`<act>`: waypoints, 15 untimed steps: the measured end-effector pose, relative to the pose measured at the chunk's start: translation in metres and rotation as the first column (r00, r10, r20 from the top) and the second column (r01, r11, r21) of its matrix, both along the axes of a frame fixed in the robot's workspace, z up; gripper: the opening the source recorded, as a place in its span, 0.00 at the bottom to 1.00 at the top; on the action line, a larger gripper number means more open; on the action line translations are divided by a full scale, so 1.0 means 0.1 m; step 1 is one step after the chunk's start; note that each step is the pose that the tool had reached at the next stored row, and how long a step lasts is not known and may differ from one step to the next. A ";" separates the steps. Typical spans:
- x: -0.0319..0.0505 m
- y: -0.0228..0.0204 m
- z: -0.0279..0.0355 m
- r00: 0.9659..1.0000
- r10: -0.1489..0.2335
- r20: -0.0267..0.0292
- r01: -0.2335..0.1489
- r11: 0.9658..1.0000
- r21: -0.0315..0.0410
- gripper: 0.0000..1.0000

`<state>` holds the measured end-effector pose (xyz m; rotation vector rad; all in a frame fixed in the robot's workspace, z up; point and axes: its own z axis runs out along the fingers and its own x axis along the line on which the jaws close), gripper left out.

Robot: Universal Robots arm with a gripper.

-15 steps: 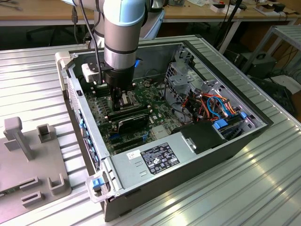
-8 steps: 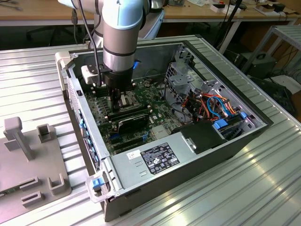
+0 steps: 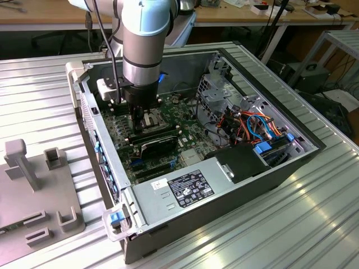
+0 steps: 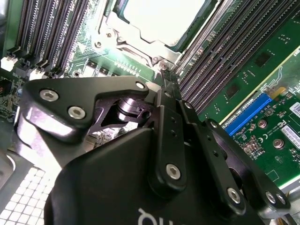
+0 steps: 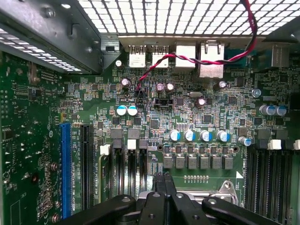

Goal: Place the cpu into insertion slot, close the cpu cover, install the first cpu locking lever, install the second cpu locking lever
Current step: 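Install the second cpu locking lever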

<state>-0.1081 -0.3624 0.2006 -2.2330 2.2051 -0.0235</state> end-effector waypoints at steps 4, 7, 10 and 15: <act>0.000 0.001 -0.019 1.000 0.000 0.000 0.000 1.000 0.000 0.11; -0.008 0.021 -0.012 1.000 0.000 -0.002 0.000 1.000 -0.003 0.11; -0.013 0.056 -0.006 1.000 0.000 -0.003 0.000 1.000 -0.005 0.11; -0.012 0.069 -0.007 1.000 0.000 -0.003 0.000 1.000 -0.005 0.11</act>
